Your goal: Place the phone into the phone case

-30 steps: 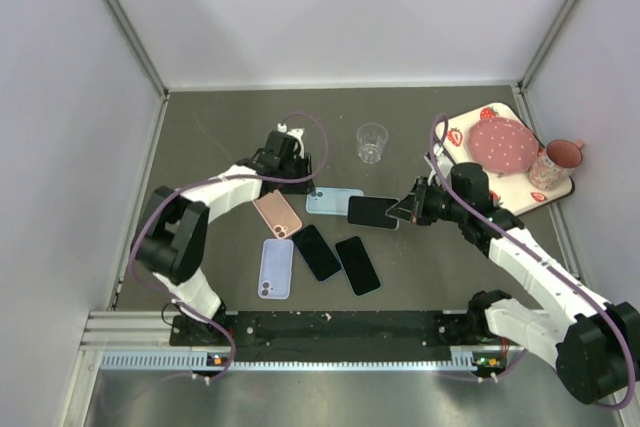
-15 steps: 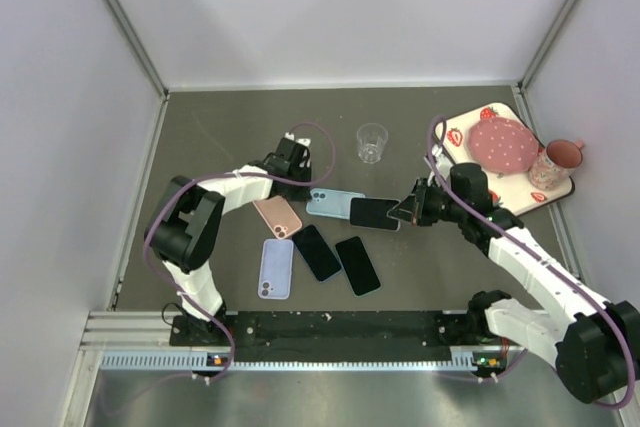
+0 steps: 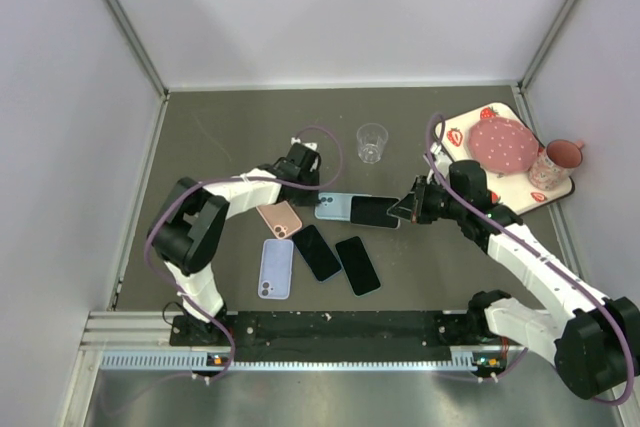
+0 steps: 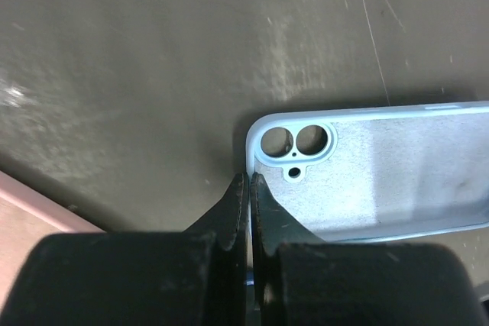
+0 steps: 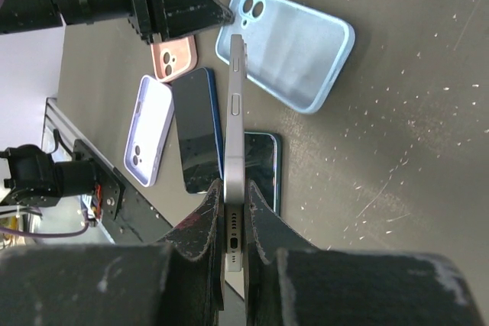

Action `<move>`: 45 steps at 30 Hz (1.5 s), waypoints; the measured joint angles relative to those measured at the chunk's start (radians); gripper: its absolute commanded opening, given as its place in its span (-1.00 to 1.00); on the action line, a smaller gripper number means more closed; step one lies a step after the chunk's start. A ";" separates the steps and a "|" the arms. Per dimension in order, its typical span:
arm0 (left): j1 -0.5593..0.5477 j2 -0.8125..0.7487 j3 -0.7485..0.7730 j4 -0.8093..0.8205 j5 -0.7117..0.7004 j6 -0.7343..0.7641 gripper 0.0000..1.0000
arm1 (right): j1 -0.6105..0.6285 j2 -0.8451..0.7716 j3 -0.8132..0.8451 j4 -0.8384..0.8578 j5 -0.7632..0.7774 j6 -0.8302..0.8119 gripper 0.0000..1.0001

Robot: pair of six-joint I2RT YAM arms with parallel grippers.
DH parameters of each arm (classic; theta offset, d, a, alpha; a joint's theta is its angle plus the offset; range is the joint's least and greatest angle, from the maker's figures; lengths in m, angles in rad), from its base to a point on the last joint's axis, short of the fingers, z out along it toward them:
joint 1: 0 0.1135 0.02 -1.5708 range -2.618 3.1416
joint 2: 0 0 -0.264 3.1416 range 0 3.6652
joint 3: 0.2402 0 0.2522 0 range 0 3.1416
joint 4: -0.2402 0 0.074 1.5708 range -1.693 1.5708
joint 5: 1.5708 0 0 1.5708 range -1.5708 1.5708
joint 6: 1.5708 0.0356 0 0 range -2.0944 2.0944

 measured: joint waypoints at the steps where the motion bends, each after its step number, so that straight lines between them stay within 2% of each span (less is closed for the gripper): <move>1: -0.007 0.000 0.002 -0.005 -0.003 -0.011 -1.00 | 0.000 0.000 0.000 0.000 0.000 -0.002 -1.00; 13: -0.112 -0.009 -0.001 -0.045 -0.029 -0.128 -1.00 | 0.000 0.030 0.000 0.002 -0.001 -0.007 -1.00; 16: -0.124 -0.014 -0.010 -0.044 -0.042 -0.145 -0.79 | 0.000 0.039 0.000 0.004 -0.005 -0.007 -1.00; 17: -0.128 -0.016 -0.013 -0.043 -0.049 -0.150 -0.68 | 0.000 0.041 0.000 0.005 -0.005 -0.007 -1.00; 18: -0.132 -0.019 -0.016 -0.043 -0.051 -0.154 -0.46 | 0.000 0.041 0.000 0.005 -0.005 -0.007 -1.00; 21: -0.145 -0.026 -0.027 -0.045 -0.046 -0.169 -0.13 | 0.000 0.041 0.000 0.013 -0.005 -0.007 -1.00; 29: -0.160 -0.086 -0.048 -0.077 -0.049 -0.160 0.14 | 0.000 0.042 0.000 0.017 -0.005 -0.008 -1.00; 35: -0.156 -0.230 -0.072 -0.068 -0.067 -0.114 0.33 | 0.000 0.064 0.008 0.021 -0.012 -0.017 -1.00; 40: -0.107 -0.429 -0.180 0.007 -0.009 -0.085 0.36 | 0.000 0.085 0.016 0.037 -0.039 -0.024 -1.00; 45: 0.093 -0.583 -0.333 0.165 0.230 -0.084 0.36 | 0.000 0.099 0.020 0.061 -0.060 -0.021 -1.00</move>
